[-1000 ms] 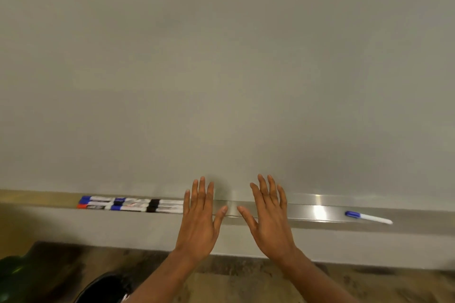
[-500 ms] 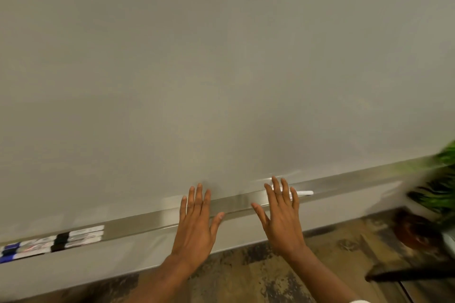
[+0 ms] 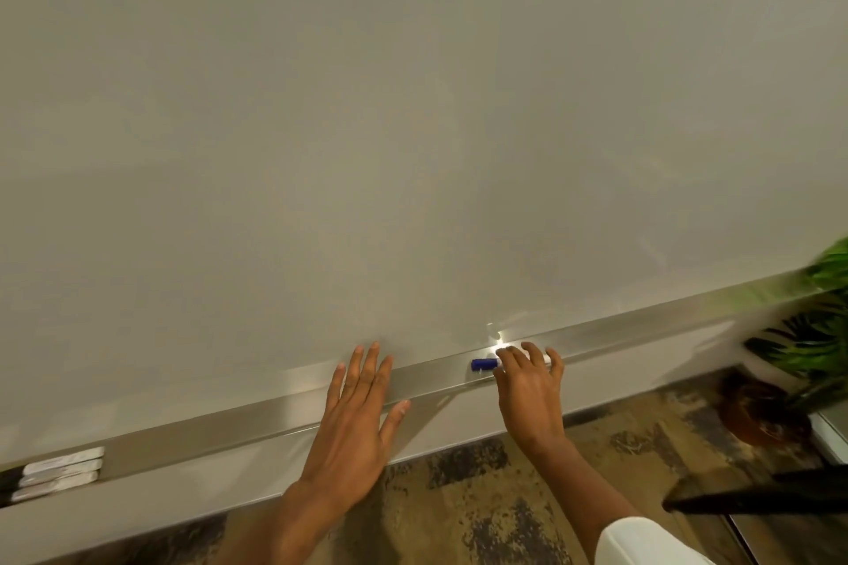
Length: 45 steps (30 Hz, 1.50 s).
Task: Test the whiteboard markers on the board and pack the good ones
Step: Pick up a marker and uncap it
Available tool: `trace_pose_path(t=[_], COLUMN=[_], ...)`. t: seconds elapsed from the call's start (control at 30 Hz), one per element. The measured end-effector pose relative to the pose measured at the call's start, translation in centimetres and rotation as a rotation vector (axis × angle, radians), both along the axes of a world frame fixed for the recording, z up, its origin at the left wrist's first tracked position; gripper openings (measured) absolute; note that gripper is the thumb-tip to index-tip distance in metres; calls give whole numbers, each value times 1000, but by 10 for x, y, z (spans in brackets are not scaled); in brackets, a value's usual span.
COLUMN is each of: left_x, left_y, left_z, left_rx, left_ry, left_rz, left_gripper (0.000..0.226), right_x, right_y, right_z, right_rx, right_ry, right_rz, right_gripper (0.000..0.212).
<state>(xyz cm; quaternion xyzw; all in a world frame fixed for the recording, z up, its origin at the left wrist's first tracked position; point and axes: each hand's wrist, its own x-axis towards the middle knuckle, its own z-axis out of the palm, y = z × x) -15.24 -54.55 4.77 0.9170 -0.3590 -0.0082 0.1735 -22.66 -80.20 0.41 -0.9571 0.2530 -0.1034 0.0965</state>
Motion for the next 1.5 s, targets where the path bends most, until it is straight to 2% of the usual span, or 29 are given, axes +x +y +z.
trace_pose_path(t=[0.2,0.43,0.77,0.87,1.0,1.1,1.27,1.5], left_x=[1,4,10,11,17,21,26,27], left_y=[-11,-12,0,1,1,8,32,86], left_z=[-6,-4,20,44,93,132,198,281], left_rx=[-16,-54,-241,-339,-612,-781,-983,-1160], left_ry=[45,81,111,250,499,585,737,839], left_rz=[17,22,-14,70,224,243,246,106], left_gripper=[67,67,54,48,41,35,28,27], right_x=[18,35,41,46,51,51,45,39], right_y=[-7,-10,24,55,102,133,179,226], right_z=[-21,-27,-11,18,78,134,214,317], right_rx=[44,8,22,189,555,825,1121,1343], right_ry=[74,47,-229,-399,-590,-711,-744,-672], right_rz=[25,25,155,181,214,246,271,408], right_gripper=[40,22,39,30,27,24,23,17])
